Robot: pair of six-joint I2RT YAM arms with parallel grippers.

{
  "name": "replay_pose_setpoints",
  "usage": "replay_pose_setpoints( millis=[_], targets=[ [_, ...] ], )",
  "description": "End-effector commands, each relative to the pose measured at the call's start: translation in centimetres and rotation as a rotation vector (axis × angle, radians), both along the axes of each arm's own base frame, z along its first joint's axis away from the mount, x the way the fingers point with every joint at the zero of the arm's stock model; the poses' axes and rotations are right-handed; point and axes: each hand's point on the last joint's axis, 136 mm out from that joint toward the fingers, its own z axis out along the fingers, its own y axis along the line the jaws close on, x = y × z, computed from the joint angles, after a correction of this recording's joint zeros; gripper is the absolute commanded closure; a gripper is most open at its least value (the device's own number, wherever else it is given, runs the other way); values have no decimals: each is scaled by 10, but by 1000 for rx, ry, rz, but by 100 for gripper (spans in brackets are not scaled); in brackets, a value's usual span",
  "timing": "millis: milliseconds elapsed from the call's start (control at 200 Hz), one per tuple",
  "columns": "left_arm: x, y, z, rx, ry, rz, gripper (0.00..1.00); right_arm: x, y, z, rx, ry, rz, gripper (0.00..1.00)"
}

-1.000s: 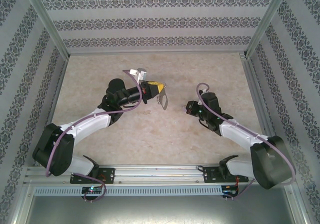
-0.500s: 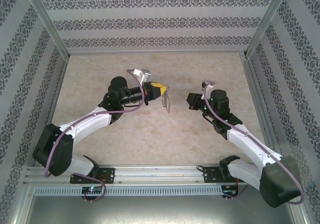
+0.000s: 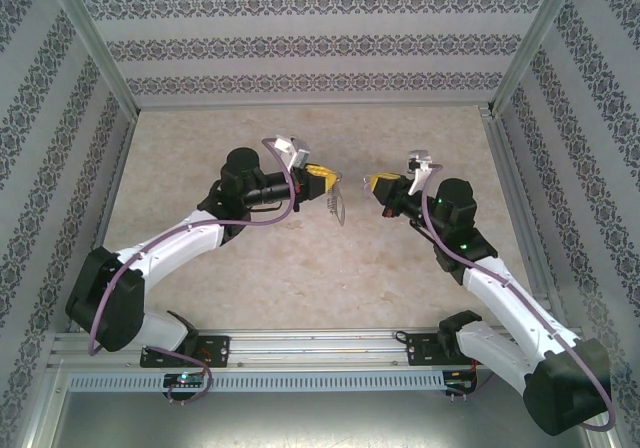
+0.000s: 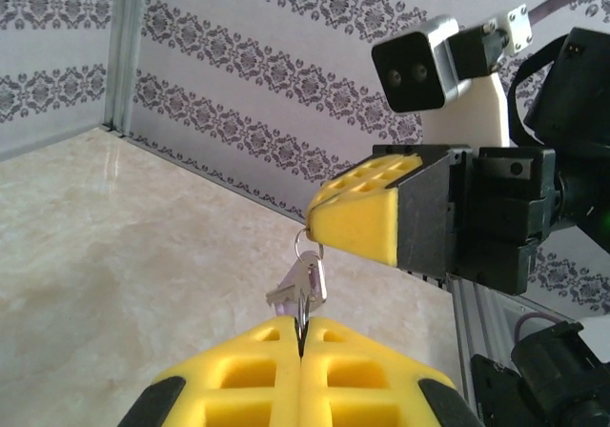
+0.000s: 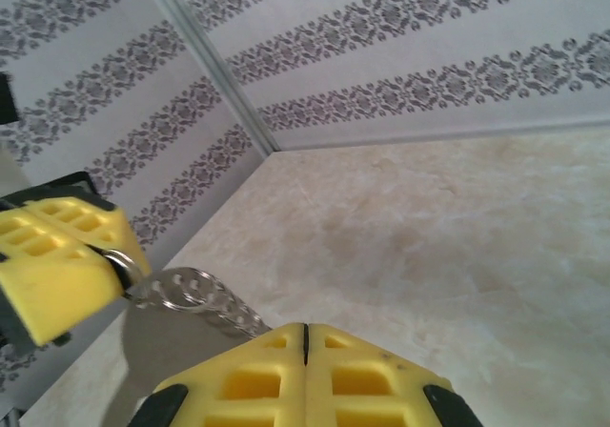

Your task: Put the keys on the keyring

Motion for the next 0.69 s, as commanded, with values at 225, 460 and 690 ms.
replay_pose_setpoints(
  millis=[225, 460, 690],
  targets=[
    [-14, -20, 10, 25, -61, -104, 100, -14, 13, 51, 30, -179, 99, 100],
    [-12, -24, 7, 75, -85, -89, 100, -22, 23, 56, 25, -199, 139, 100],
    [-10, -25, 5, 99, -89, -77, 100, -26, 30, 58, 21, -211, 159, 100]
  ],
)
